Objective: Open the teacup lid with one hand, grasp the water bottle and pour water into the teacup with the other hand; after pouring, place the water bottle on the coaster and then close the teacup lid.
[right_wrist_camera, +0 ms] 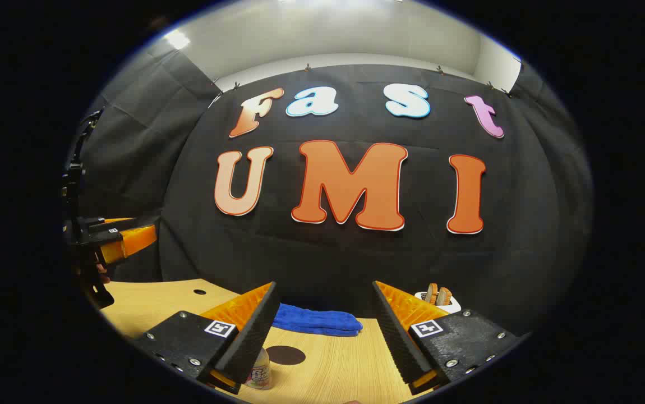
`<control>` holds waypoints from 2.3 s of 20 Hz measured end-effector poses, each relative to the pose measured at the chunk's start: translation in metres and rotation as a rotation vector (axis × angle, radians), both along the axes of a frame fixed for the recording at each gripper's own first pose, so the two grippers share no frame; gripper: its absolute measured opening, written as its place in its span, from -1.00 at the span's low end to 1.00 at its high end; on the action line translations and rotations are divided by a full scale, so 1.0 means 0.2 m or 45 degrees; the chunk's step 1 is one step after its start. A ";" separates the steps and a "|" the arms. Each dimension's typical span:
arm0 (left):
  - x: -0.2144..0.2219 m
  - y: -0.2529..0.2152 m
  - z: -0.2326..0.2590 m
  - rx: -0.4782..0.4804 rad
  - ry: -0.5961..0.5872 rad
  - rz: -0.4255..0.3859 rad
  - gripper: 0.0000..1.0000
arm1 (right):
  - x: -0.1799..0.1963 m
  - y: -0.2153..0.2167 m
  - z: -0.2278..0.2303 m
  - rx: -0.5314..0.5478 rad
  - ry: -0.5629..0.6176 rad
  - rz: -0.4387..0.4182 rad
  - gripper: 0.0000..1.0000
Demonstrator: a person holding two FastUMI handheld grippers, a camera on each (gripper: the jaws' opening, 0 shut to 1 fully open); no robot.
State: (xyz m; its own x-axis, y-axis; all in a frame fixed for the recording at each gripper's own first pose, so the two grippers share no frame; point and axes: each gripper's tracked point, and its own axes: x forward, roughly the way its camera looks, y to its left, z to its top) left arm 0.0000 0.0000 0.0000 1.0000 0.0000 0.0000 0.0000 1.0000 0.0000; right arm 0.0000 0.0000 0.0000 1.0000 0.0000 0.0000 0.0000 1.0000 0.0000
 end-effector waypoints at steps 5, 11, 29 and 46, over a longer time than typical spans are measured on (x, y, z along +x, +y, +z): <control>0.01 0.01 -0.01 0.020 0.022 0.018 0.84 | 0.00 0.00 0.02 -0.012 -0.006 0.004 0.95; 0.03 0.04 0.10 -0.005 -0.018 0.032 0.87 | 0.00 0.01 0.05 -0.001 -0.010 0.014 0.96; 0.00 -0.07 -0.41 -0.001 0.273 -0.079 0.84 | -0.09 0.24 -0.29 0.061 0.165 0.186 0.96; -0.18 -0.11 -1.08 0.097 0.677 -0.149 0.87 | -0.10 0.48 -0.77 0.072 0.427 0.336 0.96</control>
State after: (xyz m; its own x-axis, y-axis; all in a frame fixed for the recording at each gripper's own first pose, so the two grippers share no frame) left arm -0.0357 -0.0217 -0.2163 0.8554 -0.0912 -0.5100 0.1306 0.9905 0.0420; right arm -0.0202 0.0967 -0.1531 0.9103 0.2651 -0.3179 -0.2463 0.9641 0.0987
